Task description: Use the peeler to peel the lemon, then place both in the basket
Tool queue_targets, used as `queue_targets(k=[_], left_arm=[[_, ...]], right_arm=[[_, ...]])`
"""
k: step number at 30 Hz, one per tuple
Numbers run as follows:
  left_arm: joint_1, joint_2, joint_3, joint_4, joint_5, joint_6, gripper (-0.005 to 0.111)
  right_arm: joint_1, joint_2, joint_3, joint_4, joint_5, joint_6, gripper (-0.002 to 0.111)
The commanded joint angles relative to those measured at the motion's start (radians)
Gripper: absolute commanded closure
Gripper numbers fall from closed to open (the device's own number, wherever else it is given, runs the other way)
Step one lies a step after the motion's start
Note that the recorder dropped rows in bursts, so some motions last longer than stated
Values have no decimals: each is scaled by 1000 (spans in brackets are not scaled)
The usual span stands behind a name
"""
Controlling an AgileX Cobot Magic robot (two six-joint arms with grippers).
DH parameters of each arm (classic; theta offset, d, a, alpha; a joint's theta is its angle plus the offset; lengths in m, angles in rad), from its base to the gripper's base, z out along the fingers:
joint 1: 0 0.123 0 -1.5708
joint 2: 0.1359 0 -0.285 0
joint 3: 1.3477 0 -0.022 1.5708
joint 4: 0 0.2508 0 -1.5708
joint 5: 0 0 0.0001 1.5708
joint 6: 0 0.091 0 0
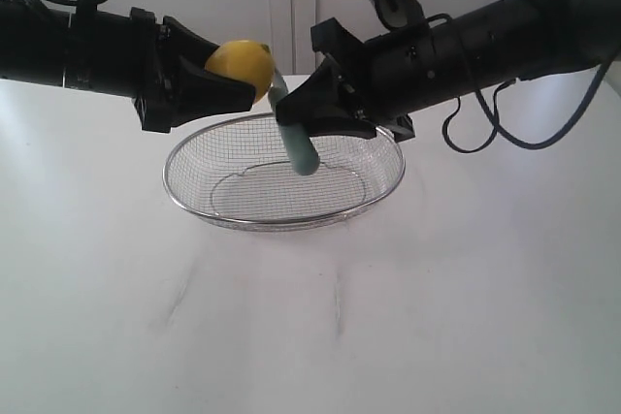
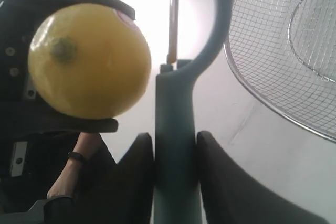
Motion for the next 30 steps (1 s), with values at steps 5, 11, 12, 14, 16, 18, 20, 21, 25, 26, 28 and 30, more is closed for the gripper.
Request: queue_targets(k=[5,11,12,14,16,18,20,21,25,26,28,30], left_arm=[[4,-6,-1,-29,24,0,107],[4,-6,-1,-29,24,0,107],[4,-6,-1,-29,24,0,107],[4,-6,-1,-29,24,0,107],[4,-6,-1,-29,24,0,107],[4,-6,-1,-29,24,-2,107],[4,-6,-1,-29,24,-2,107],[4,-6,-1,-29,24,-2,107],[4,-6,-1,-31,24,-2,107],[4,-6,-1,-38,24,-2,107],[4,-6,-1,-54,24,-2,107],[4,-6,-1,-76,24,0,107]], right_arm=[[-20,-64,2,10,-32,19,108],[-35,-96,2,8,-20,23,108],[-35,-98,2,4,-20,23,108],[-35,-98,2,2,-20,23,108],[-35,-98,2,-1,-22,23,108],[-35,-98,2,-5,-22,23,108],[-35,-98,2,-13,-22,23,108],[-35,-94,2,-15,-20,23,108],[-35,-73,2,-18,-12,23,108],[-35,-64,2,-20,-5,23,108],[-35,-52,2,-20,10,23,108],[-35,-38,2,-20,25,23,108]])
